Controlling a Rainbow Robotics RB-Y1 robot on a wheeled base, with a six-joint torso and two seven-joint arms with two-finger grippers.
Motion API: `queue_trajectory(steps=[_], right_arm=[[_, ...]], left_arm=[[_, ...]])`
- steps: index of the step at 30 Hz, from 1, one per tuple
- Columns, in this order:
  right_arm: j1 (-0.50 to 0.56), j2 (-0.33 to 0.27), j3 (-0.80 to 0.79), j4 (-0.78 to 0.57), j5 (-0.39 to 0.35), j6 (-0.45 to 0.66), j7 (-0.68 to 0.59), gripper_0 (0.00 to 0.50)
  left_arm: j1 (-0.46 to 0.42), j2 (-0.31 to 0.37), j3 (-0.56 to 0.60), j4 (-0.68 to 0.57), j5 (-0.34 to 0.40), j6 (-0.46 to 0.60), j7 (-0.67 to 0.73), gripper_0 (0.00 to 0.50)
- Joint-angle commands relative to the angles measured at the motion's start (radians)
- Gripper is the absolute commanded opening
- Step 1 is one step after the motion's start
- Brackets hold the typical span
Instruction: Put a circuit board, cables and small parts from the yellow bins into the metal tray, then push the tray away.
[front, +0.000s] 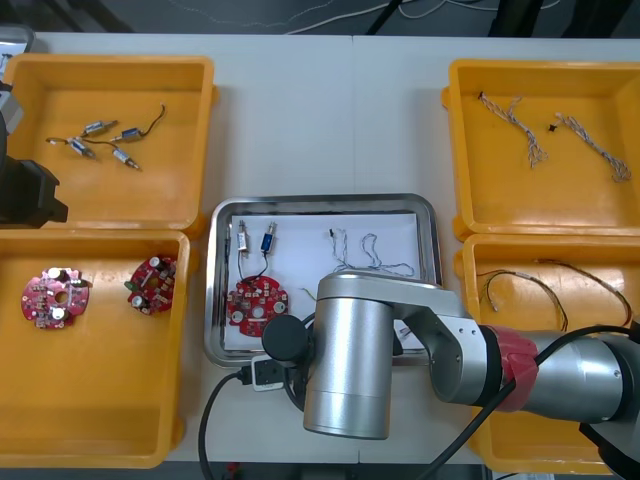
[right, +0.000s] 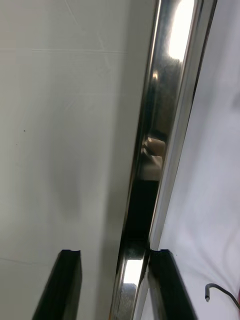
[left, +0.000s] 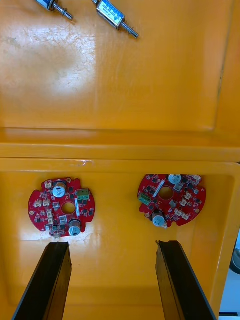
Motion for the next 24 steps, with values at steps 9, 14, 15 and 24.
queue_trajectory(steps=[9, 14, 15, 24], right_arm=[[0.007, 0.02, 0.016, -0.012, 0.028, -0.05, -0.033, 0.0], [-0.03, -0.008, 0.016, -0.012, 0.009, -0.062, -0.036, 0.0], [-0.04, -0.014, 0.016, -0.012, 0.005, -0.065, -0.039, 0.0], [-0.106, -0.072, 0.014, -0.012, -0.044, -0.096, -0.072, 0.0]], left_arm=[[0.017, 0.035, 0.031, -0.028, -0.009, 0.006, -0.086, 0.5], [0.017, 0.035, 0.031, -0.028, -0.009, 0.006, -0.086, 0.5], [0.017, 0.035, 0.031, -0.028, -0.009, 0.006, -0.086, 0.5], [0.017, 0.035, 0.031, -0.028, -0.009, 0.006, -0.086, 0.5]])
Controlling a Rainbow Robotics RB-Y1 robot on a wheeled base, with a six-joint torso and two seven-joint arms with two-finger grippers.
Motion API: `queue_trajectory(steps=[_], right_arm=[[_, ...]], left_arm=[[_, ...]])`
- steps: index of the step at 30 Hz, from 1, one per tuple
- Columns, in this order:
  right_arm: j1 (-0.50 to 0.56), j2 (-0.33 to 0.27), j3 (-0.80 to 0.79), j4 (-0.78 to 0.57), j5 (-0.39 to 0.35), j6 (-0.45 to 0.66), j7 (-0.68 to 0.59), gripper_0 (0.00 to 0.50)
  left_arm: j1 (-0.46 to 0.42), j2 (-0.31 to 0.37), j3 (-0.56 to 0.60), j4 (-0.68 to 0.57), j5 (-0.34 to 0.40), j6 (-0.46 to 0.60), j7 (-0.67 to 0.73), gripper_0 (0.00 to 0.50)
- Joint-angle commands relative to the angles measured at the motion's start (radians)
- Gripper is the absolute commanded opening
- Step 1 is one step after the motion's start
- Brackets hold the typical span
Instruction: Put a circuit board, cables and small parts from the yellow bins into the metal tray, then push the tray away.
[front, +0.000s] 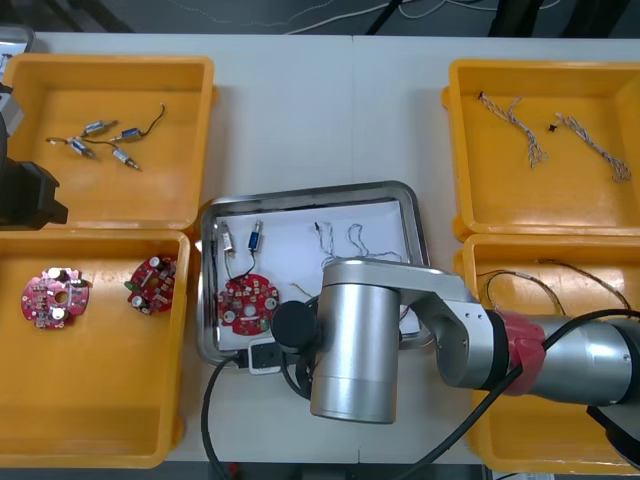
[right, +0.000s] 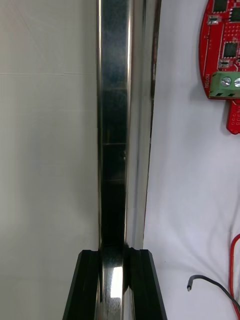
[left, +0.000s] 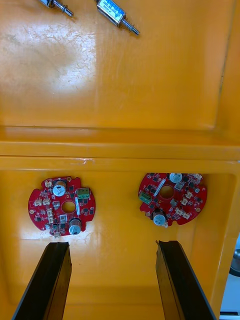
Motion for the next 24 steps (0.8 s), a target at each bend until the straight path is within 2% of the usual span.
queue_trajectory(steps=[1, 13, 17, 24], right_arm=[[-0.067, -0.043, 0.012, -0.012, -0.024, -0.02, -0.05, 0.0], [-0.161, -0.084, 0.012, -0.006, -0.082, -0.02, -0.09, 0.0], [-0.216, -0.08, 0.012, 0.054, -0.133, -0.029, -0.093, 0.0], [-0.277, -0.063, 0.012, 0.143, -0.137, -0.045, -0.082, 0.0]], left_arm=[[0.013, 0.035, 0.031, -0.028, -0.009, 0.006, -0.086, 0.5], [0.013, 0.035, 0.031, -0.028, -0.009, 0.006, -0.086, 0.5], [0.013, 0.035, 0.031, -0.028, -0.009, 0.006, -0.086, 0.5], [0.013, 0.035, 0.031, -0.028, -0.009, 0.006, -0.086, 0.5]])
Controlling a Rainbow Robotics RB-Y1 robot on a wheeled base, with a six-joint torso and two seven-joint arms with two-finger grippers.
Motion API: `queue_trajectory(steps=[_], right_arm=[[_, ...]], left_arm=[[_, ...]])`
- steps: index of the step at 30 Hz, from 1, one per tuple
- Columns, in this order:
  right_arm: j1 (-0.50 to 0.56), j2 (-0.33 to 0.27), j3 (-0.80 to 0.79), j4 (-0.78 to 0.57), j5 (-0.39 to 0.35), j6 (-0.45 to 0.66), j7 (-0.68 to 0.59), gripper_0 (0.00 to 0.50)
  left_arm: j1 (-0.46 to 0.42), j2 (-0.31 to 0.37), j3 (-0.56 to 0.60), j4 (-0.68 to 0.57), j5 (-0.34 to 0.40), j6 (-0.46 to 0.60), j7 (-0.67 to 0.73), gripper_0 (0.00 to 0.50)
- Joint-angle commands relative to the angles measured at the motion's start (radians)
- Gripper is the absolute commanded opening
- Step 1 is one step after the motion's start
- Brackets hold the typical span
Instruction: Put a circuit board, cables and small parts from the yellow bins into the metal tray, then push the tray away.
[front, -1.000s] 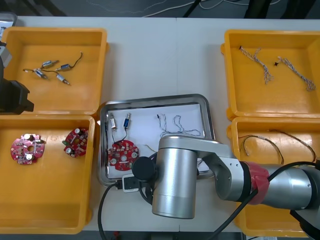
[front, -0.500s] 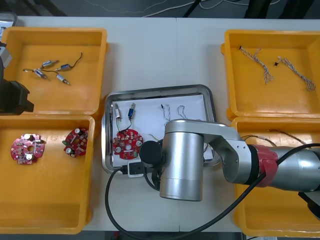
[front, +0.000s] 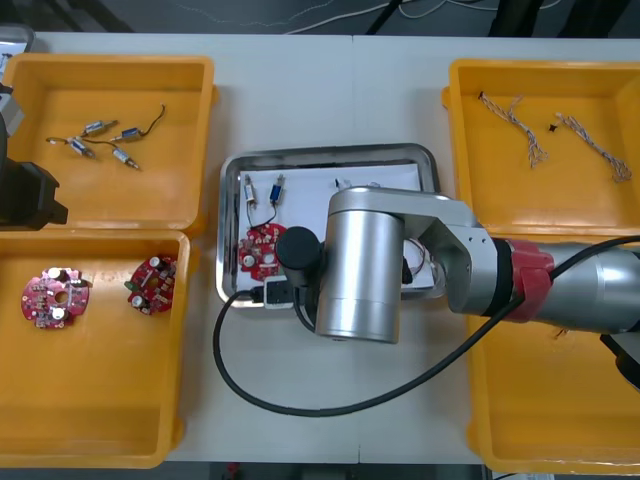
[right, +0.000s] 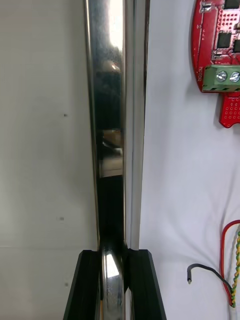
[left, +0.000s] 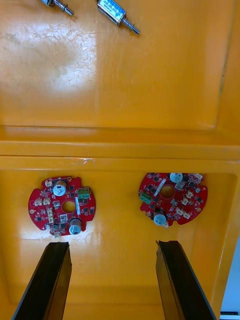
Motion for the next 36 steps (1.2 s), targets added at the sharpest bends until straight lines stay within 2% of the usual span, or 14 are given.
queue_trajectory(steps=[1, 14, 21, 36], right_arm=[[-0.083, 0.003, 0.01, 0.047, -0.007, -0.019, -0.021, 0.0], [-0.154, 0.011, 0.01, 0.143, -0.013, -0.072, 0.013, 0.0], [-0.202, 0.014, 0.01, 0.203, -0.061, -0.108, 0.04, 0.0], [-0.258, 0.014, 0.012, 0.295, -0.066, -0.191, 0.117, 0.0]], left_arm=[[0.012, 0.035, 0.031, -0.027, -0.009, 0.006, -0.085, 0.5], [0.012, 0.035, 0.031, -0.027, -0.009, 0.006, -0.085, 0.5], [0.012, 0.035, 0.031, -0.027, -0.009, 0.006, -0.085, 0.5], [0.012, 0.035, 0.031, -0.027, -0.009, 0.006, -0.085, 0.5]])
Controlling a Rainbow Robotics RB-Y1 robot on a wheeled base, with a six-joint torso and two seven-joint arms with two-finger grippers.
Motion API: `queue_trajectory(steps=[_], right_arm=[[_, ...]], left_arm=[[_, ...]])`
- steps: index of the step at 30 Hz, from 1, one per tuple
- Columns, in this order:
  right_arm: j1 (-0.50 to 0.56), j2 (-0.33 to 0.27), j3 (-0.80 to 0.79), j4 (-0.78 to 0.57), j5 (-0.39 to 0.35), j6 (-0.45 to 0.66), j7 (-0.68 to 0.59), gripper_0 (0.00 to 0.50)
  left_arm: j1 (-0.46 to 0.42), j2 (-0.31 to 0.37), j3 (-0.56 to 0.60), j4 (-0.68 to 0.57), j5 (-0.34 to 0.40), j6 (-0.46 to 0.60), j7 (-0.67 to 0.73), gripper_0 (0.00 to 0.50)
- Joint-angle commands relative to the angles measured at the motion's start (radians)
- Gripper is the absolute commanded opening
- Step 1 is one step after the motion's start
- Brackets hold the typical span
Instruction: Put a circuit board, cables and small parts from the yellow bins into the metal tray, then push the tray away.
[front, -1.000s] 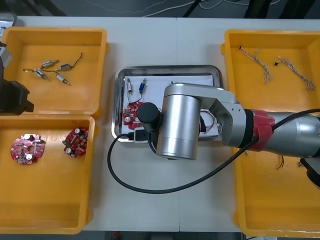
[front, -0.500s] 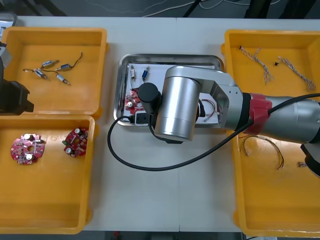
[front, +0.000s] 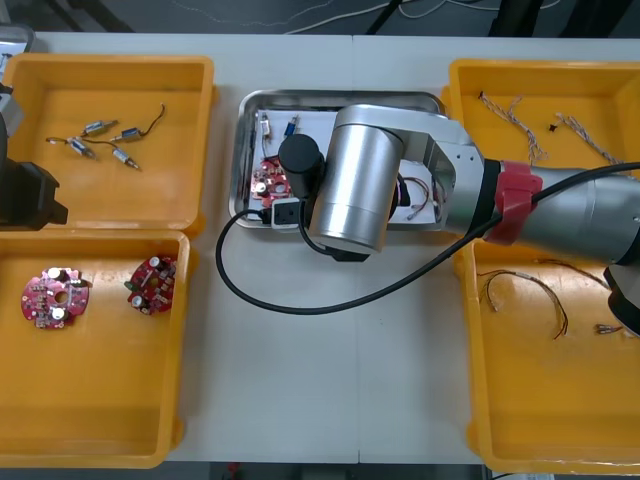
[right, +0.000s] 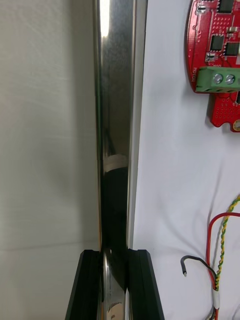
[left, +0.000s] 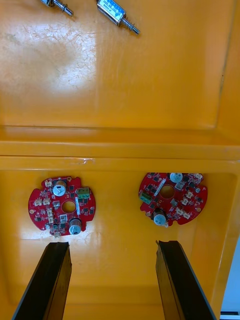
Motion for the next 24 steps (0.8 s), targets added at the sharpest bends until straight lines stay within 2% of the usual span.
queue_trajectory(steps=[1, 6, 24], right_arm=[[-0.075, 0.013, 0.012, 0.034, -0.024, -0.062, 0.046, 0.0], [-0.093, 0.013, 0.012, 0.099, -0.057, -0.144, 0.074, 0.0], [-0.138, 0.013, 0.012, 0.223, -0.057, -0.291, 0.178, 0.0]], left_arm=[[0.012, 0.035, 0.031, -0.027, -0.009, 0.006, -0.085, 0.5], [0.012, 0.035, 0.031, -0.027, -0.009, 0.006, -0.085, 0.5], [0.012, 0.035, 0.031, -0.027, -0.009, 0.006, -0.085, 0.5]])
